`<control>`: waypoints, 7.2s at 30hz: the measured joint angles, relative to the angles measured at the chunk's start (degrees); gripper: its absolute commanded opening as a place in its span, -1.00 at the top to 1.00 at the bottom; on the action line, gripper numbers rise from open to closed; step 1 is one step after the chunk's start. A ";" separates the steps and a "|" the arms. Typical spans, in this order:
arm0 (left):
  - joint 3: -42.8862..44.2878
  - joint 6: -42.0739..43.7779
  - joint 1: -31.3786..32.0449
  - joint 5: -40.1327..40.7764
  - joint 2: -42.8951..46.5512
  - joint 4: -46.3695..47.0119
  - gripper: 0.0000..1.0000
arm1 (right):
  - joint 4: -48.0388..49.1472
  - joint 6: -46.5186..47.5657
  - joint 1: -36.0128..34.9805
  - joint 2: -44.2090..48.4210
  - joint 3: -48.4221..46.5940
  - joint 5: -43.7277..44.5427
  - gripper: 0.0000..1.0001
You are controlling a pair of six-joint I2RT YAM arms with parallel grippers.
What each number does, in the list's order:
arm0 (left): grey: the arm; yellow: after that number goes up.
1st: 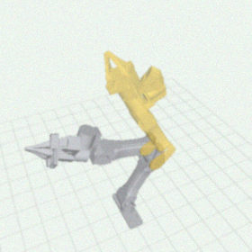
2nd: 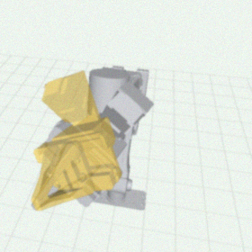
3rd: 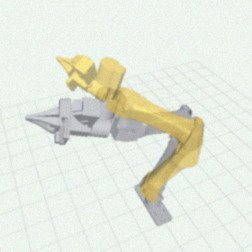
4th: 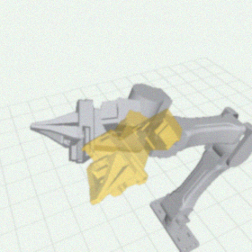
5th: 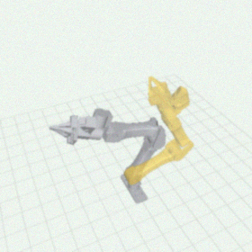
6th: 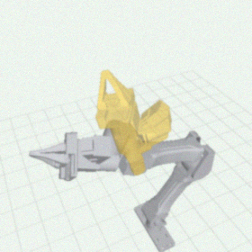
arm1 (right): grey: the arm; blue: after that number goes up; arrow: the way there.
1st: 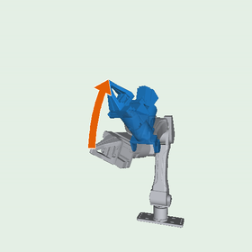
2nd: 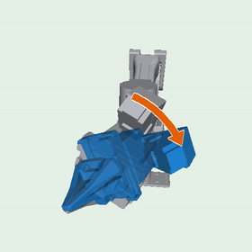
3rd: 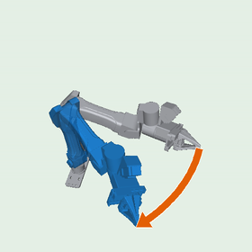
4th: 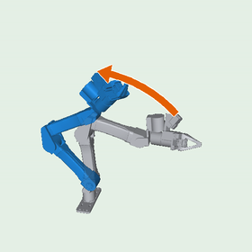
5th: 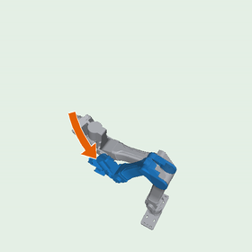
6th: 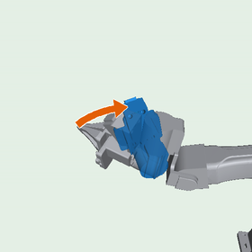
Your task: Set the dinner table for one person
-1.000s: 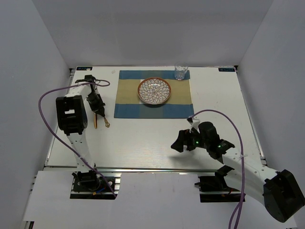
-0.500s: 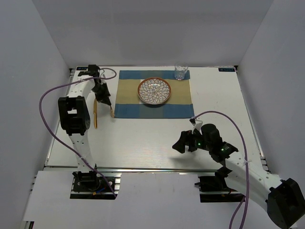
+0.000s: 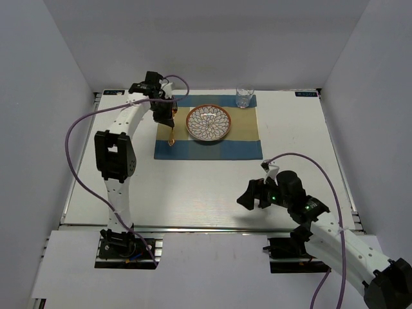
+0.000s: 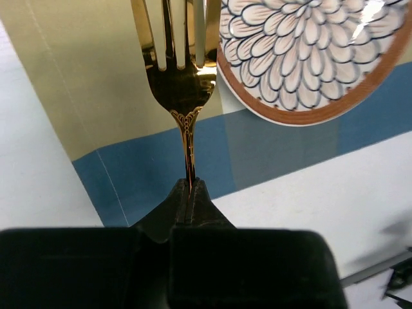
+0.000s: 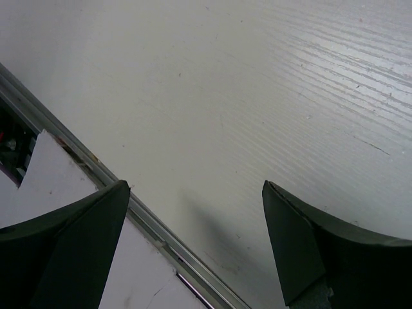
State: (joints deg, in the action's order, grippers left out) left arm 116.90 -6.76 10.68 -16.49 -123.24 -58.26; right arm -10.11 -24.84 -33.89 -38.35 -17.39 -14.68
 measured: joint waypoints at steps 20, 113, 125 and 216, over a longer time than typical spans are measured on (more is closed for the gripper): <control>7.34 2.73 1.64 13.09 -16.70 -1.22 1.00 | -5.44 -0.31 0.00 4.50 -0.13 -0.57 -0.76; -39.58 -19.10 -19.21 19.23 11.52 13.00 1.00 | -1.81 -2.19 -0.63 5.95 2.29 -5.27 -0.77; -39.06 -16.33 -10.16 9.51 28.44 16.55 1.00 | -9.97 -9.16 -0.63 12.24 -1.46 10.10 -0.78; 12.22 -43.01 30.36 2.49 -27.34 38.23 0.04 | -33.73 -9.20 -0.63 20.48 -25.92 22.34 -0.79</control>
State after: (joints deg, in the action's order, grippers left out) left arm 129.12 -49.78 41.04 -14.00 -150.58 -20.03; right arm -43.83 -34.04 -34.52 -17.87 -43.31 7.66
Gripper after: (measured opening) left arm 0.475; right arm 0.889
